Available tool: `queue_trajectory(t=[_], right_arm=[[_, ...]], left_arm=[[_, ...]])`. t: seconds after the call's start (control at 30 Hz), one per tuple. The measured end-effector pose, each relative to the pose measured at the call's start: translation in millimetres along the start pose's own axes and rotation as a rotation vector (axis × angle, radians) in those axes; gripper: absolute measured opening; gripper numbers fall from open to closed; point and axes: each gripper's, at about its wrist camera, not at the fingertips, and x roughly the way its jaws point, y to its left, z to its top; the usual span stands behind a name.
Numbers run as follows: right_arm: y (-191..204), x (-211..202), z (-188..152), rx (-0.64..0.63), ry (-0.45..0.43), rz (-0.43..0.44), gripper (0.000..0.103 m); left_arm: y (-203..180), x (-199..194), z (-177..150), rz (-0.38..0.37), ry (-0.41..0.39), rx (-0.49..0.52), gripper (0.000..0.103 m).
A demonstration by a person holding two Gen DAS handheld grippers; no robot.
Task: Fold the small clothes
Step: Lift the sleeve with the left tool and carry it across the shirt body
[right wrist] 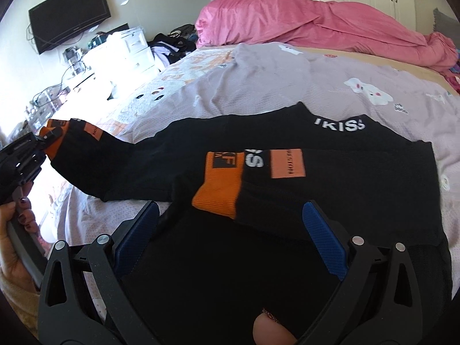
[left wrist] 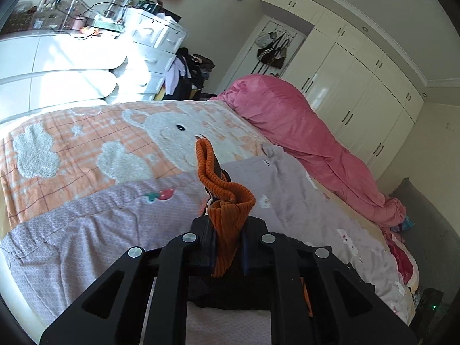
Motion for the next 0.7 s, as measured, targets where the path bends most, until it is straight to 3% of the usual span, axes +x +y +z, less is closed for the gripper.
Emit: queue_trajectory(t=[0.7], right_arm=[[-114.8, -68.1, -24.0, 0.176, -0.108, -0.160, 0.094]], left_arm=[[-140.4, 17.7, -45.9, -0.195, 0.112, 0.219, 0.011]])
